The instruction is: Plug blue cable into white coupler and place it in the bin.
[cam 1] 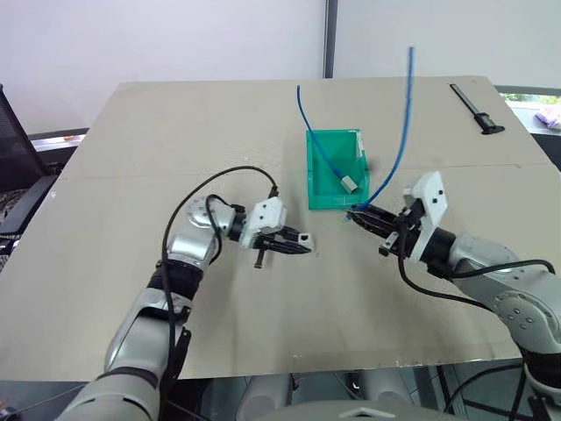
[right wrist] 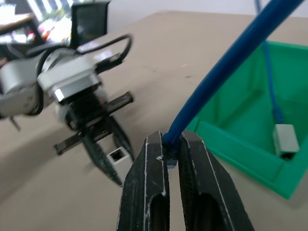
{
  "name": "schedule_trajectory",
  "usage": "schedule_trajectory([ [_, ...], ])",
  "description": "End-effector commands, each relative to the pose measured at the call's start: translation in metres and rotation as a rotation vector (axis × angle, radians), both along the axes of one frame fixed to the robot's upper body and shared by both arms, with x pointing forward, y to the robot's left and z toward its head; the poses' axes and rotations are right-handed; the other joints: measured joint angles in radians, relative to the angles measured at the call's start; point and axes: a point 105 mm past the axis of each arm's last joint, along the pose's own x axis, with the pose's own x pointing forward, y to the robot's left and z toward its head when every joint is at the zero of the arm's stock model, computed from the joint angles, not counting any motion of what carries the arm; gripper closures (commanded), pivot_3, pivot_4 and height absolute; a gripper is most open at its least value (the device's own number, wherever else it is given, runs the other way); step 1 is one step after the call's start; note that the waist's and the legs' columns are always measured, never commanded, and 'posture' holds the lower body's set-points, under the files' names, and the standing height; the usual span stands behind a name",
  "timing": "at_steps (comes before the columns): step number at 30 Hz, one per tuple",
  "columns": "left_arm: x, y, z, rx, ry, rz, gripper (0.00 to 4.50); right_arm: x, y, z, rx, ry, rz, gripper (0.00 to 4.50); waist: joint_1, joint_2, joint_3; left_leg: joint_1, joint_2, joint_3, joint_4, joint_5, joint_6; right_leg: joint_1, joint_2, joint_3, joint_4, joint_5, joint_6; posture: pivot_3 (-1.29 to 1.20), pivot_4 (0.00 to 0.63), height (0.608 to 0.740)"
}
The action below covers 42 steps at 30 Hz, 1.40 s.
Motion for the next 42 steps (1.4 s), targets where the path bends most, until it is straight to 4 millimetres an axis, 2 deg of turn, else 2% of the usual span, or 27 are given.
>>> schedule_trajectory([
  [1, 0.002, -0.013, 0.002, 0.044, -0.054, -0.015, 4.15, 0.001, 0.008, 0.004, -0.086, -0.073, 0.088, 4.50, 0.000, 0.000, 0.000, 0.000, 0.000, 0.000, 0.000, 0.000, 0.000, 0.000, 0.000, 0.000, 0.000, 0.000, 0.000, 0.00, 0.150, 0.740],
  [5, 0.002, -0.013, -0.007, 0.091, -0.058, -0.007, 4.15, 0.006, 0.016, -0.002, -0.161, -0.093, 0.141, 4.50, 0.002, 0.000, 0.000, 0.000, 0.000, 0.000, 0.000, 0.000, 0.000, 0.000, 0.000, 0.000, 0.000, 0.000, 0.000, 0.00, 0.150, 0.740],
  [8, 0.004, -0.014, -0.015, 0.148, -0.064, 0.013, 4.15, 0.006, 0.028, -0.017, -0.256, -0.087, 0.223, 4.50, 0.004, 0.000, 0.000, 0.000, 0.000, 0.000, 0.000, 0.000, 0.000, 0.000, -0.001, 0.000, -0.001, 0.000, 0.000, 0.00, 0.150, 0.740],
  [12, 0.005, -0.016, -0.012, 0.161, -0.080, 0.019, 4.15, 0.011, 0.035, -0.029, -0.298, -0.074, 0.259, 4.50, 0.007, 0.000, 0.000, 0.000, 0.000, -0.001, 0.001, 0.000, 0.000, 0.001, -0.001, -0.001, -0.001, 0.000, 0.000, 0.00, 0.150, 0.740],
  [20, 0.002, -0.021, -0.003, 0.169, -0.098, 0.009, 4.15, 0.016, 0.042, -0.041, -0.353, -0.066, 0.308, 4.50, 0.006, 0.000, 0.000, 0.000, -0.001, -0.001, 0.001, 0.000, 0.000, 0.001, -0.001, -0.001, 0.000, 0.000, 0.000, 0.00, 0.150, 0.740],
  [28, 0.000, -0.022, -0.001, 0.170, -0.100, 0.005, 4.15, 0.016, 0.035, -0.054, -0.434, -0.033, 0.342, 4.50, 0.006, 0.000, 0.000, 0.000, -0.001, -0.001, 0.001, 0.000, 0.000, 0.001, -0.001, -0.001, 0.000, 0.000, 0.000, 0.00, 0.150, 0.740],
  [35, 0.000, -0.023, -0.001, 0.165, -0.099, 0.013, 4.15, 0.011, 0.027, -0.056, -0.464, 0.016, 0.384, 4.50, 0.006, 0.000, 0.000, 0.000, -0.001, -0.002, 0.001, 0.000, 0.000, 0.001, -0.001, -0.001, 0.000, 0.000, 0.000, 0.00, 0.150, 0.740],
  [42, 0.000, -0.025, -0.001, 0.160, -0.101, 0.011, 4.15, 0.019, 0.024, -0.064, -0.509, 0.036, 0.369, 4.50, 0.007, 0.000, 0.000, 0.000, -0.001, -0.002, 0.001, 0.000, 0.000, 0.001, -0.001, -0.001, 0.000, 0.000, 0.000, 0.00, 0.150, 0.740],
])
